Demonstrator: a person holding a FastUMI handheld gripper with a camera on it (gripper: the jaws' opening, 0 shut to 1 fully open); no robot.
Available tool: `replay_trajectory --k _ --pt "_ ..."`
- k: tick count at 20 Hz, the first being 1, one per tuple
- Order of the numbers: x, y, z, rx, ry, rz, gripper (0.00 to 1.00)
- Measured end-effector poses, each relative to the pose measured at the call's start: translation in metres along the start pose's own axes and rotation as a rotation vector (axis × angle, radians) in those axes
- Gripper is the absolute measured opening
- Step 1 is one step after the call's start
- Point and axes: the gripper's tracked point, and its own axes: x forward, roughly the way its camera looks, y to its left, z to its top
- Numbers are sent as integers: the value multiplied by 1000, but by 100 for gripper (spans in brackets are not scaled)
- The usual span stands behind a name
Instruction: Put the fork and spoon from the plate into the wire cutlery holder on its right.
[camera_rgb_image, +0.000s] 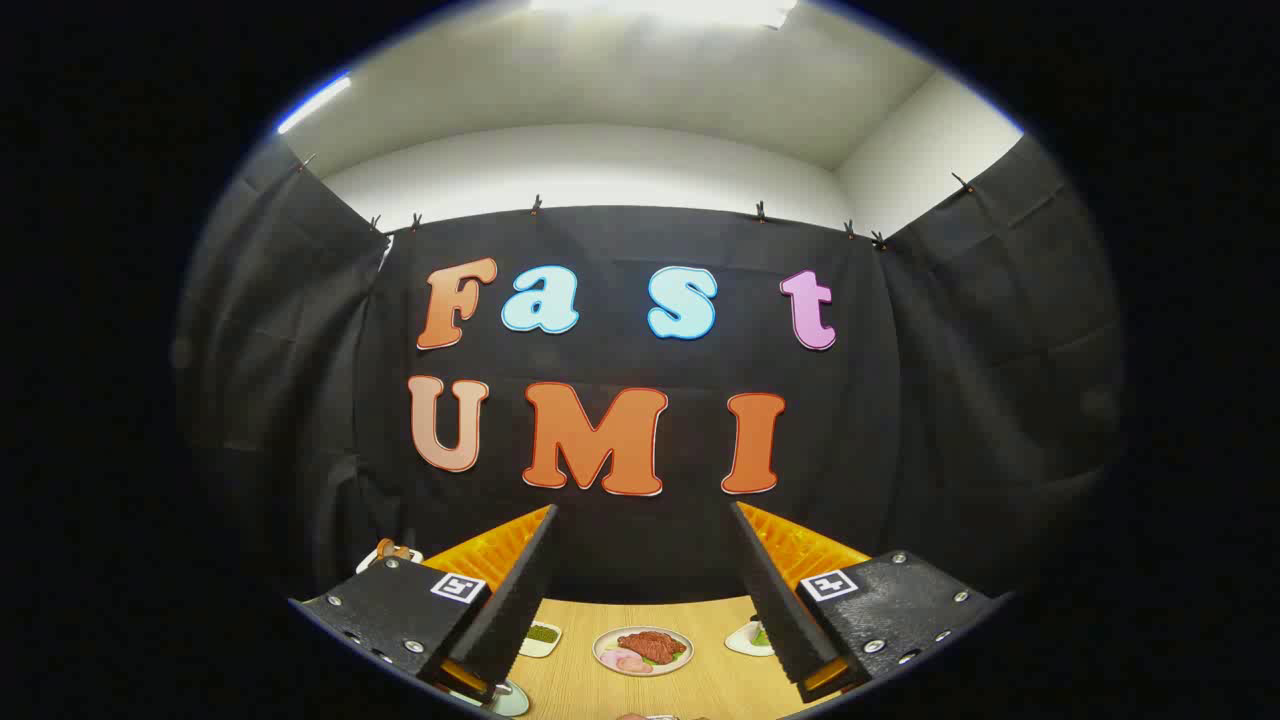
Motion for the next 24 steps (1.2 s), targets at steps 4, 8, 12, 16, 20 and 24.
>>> replay_trajectory --k 4,8,12,16,20,24 --pt "1 4 -9 -7 18 9 98" --pt "3 11 -11 -1 25 24 98" --pt "5 15 -6 6 11 29 98" --pt "11 22 -9 12 17 31 98" --pt "14 43 -49 -1 129 63 98" --pt "10 81 -96 24 274 137 99"
